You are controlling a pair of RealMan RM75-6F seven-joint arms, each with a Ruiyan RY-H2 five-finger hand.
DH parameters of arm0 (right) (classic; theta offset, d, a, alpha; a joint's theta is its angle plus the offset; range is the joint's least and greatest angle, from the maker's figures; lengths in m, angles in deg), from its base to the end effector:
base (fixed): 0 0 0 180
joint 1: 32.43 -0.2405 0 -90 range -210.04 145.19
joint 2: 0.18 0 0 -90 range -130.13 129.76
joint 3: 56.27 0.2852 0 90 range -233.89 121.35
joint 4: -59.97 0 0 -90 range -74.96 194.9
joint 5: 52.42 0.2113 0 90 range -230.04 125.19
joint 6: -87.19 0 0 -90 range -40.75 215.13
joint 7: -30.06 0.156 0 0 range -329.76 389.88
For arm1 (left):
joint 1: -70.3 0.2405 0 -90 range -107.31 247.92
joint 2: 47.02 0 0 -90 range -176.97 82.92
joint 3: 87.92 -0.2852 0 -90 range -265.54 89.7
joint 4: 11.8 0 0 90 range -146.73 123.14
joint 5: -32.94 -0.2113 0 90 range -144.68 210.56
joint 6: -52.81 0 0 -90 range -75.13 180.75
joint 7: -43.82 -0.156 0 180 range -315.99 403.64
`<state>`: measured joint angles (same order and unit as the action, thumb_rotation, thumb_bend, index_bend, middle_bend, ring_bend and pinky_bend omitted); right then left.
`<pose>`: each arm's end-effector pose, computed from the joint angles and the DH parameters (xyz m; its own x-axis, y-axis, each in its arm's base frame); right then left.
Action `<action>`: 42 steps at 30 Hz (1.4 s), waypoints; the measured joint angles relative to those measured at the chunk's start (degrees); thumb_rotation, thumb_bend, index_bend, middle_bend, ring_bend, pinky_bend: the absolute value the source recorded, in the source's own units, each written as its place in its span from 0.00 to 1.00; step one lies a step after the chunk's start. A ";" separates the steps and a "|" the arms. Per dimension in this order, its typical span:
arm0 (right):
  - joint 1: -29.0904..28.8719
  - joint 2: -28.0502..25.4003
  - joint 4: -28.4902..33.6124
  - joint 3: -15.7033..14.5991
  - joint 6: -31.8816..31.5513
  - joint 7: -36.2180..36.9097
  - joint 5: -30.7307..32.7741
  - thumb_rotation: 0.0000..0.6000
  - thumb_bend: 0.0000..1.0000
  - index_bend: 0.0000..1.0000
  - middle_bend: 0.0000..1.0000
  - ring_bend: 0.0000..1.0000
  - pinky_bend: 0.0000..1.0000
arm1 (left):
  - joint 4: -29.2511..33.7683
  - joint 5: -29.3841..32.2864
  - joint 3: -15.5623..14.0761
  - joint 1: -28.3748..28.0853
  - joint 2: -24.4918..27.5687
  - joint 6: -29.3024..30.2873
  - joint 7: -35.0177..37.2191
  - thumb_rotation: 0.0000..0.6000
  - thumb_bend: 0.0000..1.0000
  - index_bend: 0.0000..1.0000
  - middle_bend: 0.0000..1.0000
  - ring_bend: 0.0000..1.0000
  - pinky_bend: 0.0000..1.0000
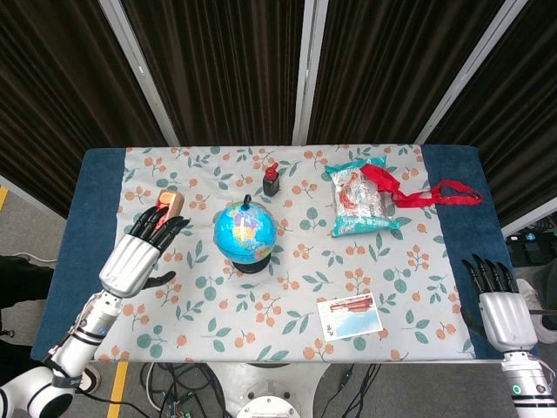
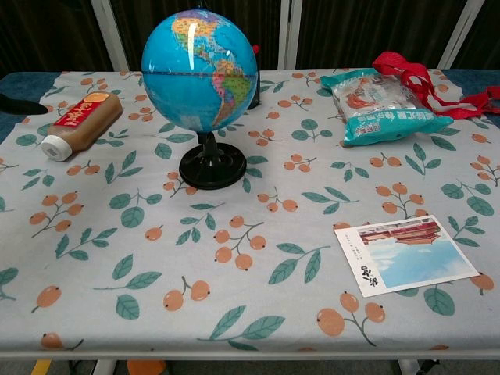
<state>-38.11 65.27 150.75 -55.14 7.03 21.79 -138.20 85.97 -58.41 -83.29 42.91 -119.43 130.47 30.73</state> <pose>-0.3470 -0.1932 0.1486 0.5276 -0.1083 0.8426 -0.8490 -0.0334 0.5273 -0.1929 0.2930 0.0975 0.4068 -0.0717 0.9107 0.7865 -0.4796 -0.3891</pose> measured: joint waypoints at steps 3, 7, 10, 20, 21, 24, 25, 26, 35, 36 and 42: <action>-0.02 0.04 0.03 0.01 0.02 -0.12 0.02 1.00 0.28 0.00 0.00 0.00 0.00 | 0.24 -1.44 -0.12 0.02 0.08 0.36 0.39 1.00 0.12 0.10 0.14 0.00 0.09; -0.07 0.10 -0.06 -0.01 0.25 -0.12 0.16 1.00 0.28 0.00 0.00 0.00 0.00 | 0.04 -3.49 0.34 -1.71 -1.22 -0.63 0.97 1.00 0.12 0.10 0.14 0.00 0.09; -0.09 0.13 -0.21 -0.10 0.48 0.07 0.25 1.00 0.28 0.00 0.00 0.00 0.00 | -0.12 -4.07 0.88 -3.73 -2.70 -2.87 1.29 1.00 0.12 0.10 0.14 0.00 0.09; 0.08 -0.14 -0.78 -0.08 0.26 1.31 0.28 1.00 0.28 0.00 0.00 0.00 0.00 | -3.18 -3.63 3.17 -8.96 -7.83 -7.89 2.59 1.00 0.12 0.10 0.14 0.00 0.09; 0.12 -0.15 -0.87 -0.08 0.26 1.38 0.35 1.00 0.28 0.00 0.00 0.00 0.00 | -3.31 -3.53 3.13 -9.01 -7.93 -7.91 2.60 1.00 0.12 0.10 0.14 0.00 0.09; 0.16 -0.13 -1.08 -0.10 0.30 1.53 0.44 1.00 0.28 0.00 0.00 0.00 0.00 | -3.34 -3.33 2.92 -9.01 -7.99 -7.85 2.44 1.00 0.12 0.10 0.14 0.00 0.09; 0.16 -0.11 -1.08 -0.11 0.29 1.53 0.38 1.00 0.28 0.00 0.00 0.00 0.00 | -3.32 -3.24 2.86 -9.01 -7.98 -7.88 2.38 1.00 0.12 0.10 0.14 0.00 0.09; 0.14 -0.10 -1.07 -0.11 0.28 1.52 0.32 1.00 0.28 0.00 0.00 0.00 0.00 | -3.29 -3.16 2.79 -9.02 -7.96 -7.91 2.31 1.00 0.12 0.10 0.14 0.00 0.09; 0.09 -0.03 -0.84 -0.16 0.34 1.11 0.26 1.00 0.28 0.00 0.00 0.00 0.00 | -2.77 -2.26 1.84 -7.94 -6.90 -7.30 1.56 1.00 0.12 0.10 0.14 0.00 0.09; 0.10 -0.04 -0.80 -0.15 0.30 1.11 0.22 1.00 0.28 0.00 0.00 0.00 0.00 | -2.72 -2.02 1.66 -7.61 -6.60 -7.15 1.46 1.00 0.12 0.10 0.15 0.00 0.09; 0.13 -0.17 -0.47 -0.08 0.05 0.82 0.13 1.00 0.29 0.00 0.00 0.00 0.00 | -2.70 0.88 0.48 -4.70 -3.37 -6.10 1.14 1.00 0.12 0.10 0.15 0.00 0.09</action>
<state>-37.98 65.10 150.28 -55.22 7.08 22.61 -138.07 83.27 -57.53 -82.81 38.21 -122.80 124.38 31.87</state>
